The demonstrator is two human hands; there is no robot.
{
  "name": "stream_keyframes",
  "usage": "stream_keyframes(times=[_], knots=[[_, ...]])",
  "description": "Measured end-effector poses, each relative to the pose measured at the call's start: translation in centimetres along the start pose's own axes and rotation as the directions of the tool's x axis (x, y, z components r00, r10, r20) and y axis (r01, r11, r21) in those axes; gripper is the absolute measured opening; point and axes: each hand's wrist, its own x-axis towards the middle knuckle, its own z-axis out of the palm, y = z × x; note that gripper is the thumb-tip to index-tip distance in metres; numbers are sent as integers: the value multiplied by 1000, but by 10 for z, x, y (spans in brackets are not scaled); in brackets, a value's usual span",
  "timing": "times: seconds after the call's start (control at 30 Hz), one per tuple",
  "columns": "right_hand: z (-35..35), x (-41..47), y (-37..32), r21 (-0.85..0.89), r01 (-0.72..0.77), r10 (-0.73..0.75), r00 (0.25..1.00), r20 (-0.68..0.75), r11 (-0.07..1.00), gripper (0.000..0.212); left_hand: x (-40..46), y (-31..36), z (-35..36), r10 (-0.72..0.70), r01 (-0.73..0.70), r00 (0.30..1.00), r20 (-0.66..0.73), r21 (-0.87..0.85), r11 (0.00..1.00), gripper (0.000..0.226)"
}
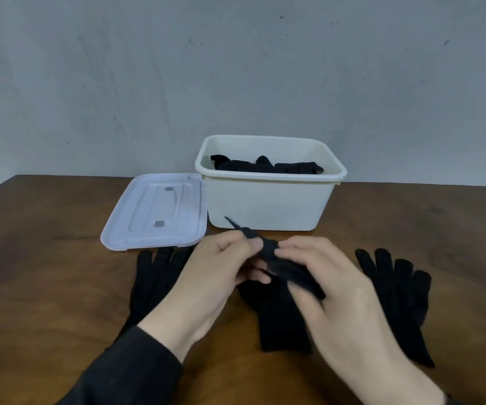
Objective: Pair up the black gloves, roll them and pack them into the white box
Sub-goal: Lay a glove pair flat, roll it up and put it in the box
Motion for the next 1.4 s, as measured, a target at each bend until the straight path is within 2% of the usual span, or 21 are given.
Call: stream_keyframes(times=[0.07,0.17,0.23,0.33,0.43,0.53,0.6,0.63,0.73,0.77,0.83,0.9,1.0,1.1,1.17,1.27,1.4], knots=[[-15,18,-3,1,-56,56,998,5,998,18,0,-1,-5,43,-46,998,-53,-46,998,42],[-40,53,-4,96,-288,278,955,104,953,8,5,-5,-19,103,-82,960,-260,91,992,49],[-52,74,0,124,-338,317,934,163,933,6,9,-8,-27,130,-75,927,-351,166,983,45],[-58,95,-1,210,-366,330,926,185,907,9,11,-11,-31,134,-62,908,-398,189,980,44],[-59,102,-2,242,-342,334,940,74,908,10,11,-13,-30,155,-68,910,-384,232,970,40],[-51,83,-1,164,-251,259,965,-34,954,13,12,-15,-32,168,-66,915,-368,276,959,34],[-37,53,3,84,-190,190,982,5,978,21,12,-17,-35,206,-63,929,-308,417,907,26],[-27,35,9,64,-173,169,983,72,983,25,10,-18,-36,217,-57,946,-239,539,841,21],[6,-19,28,-31,-153,152,907,393,988,39,4,-21,-38,162,-130,985,56,857,499,20],[15,-32,35,-77,-84,110,881,460,993,39,3,-24,-37,113,-201,979,170,897,395,26],[24,-44,45,-107,-11,64,858,510,994,46,2,-31,-33,-19,-314,944,331,912,263,36],[22,-40,47,-103,-42,92,836,541,994,54,2,-37,-31,-100,-352,922,374,917,187,43],[15,-37,47,-68,10,33,799,600,998,60,3,-39,-32,-103,-349,925,365,925,149,48],[5,-39,48,-33,-92,96,859,504,995,42,2,-37,-35,-80,-365,922,379,920,142,50],[-2,-41,56,-82,-108,133,882,451,991,35,-1,-36,-37,-70,-407,904,421,901,150,50],[-8,-40,64,-171,-48,136,821,554,984,50,-6,-35,-38,-122,-486,852,509,856,173,48],[-8,-36,64,-172,-46,143,776,614,984,45,-6,-41,-38,-135,-501,839,528,845,189,50]])
